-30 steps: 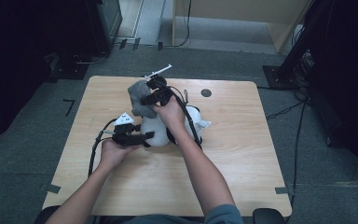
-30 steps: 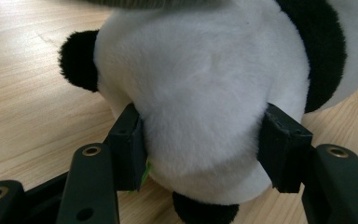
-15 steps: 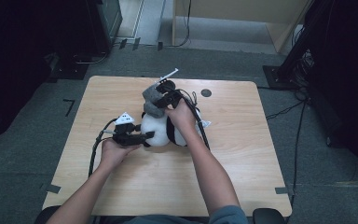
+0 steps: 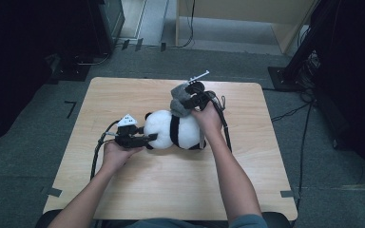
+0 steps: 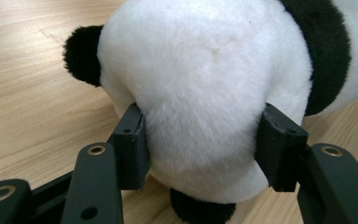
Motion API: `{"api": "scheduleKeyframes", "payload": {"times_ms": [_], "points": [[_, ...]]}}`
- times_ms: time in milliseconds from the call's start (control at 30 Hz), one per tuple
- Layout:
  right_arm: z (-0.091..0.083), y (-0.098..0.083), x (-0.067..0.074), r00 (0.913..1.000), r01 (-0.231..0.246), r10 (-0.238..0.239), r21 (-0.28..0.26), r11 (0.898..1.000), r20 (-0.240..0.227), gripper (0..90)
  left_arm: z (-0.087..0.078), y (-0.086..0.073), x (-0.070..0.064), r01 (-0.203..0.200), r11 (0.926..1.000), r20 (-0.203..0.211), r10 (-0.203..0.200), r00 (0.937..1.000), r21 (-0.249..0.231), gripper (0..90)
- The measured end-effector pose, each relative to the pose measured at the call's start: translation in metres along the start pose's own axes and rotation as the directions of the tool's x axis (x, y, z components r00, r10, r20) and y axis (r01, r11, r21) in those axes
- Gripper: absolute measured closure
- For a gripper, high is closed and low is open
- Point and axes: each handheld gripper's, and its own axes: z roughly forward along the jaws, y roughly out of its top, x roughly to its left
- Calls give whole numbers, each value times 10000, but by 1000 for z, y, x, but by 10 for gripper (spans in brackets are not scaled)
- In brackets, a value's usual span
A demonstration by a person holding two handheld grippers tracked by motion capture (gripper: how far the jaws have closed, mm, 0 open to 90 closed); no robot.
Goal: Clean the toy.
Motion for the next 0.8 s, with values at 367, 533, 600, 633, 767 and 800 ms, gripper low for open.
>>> {"api": "scheduleKeyframes", "payload": {"times_ms": [367,533,600,633,767,800], "points": [[-20,-24,-36,9936,-1129,1130,-454,9926,-24,752,0,0,1,-105,9999,23,105,9999,-3,437],[-27,-40,-51,9881,-1511,1523,-489,9873,217,758,0,-1,1,-109,9999,30,109,9999,-2,436],[-27,-47,-55,9861,-1640,1650,-484,9853,192,760,0,-1,1,-109,9999,26,109,9999,-1,436],[-28,-50,-57,9838,-1772,1781,-429,9832,179,760,0,-1,1,-109,9999,26,109,9999,-2,436],[-25,-66,-64,9835,-1786,1797,-440,9829,229,760,0,-1,2,-89,10000,38,89,10000,-6,435],[-24,-69,-66,9829,-1819,1829,-429,9824,222,760,0,-1,2,-84,10000,38,84,10000,-13,434]]}}
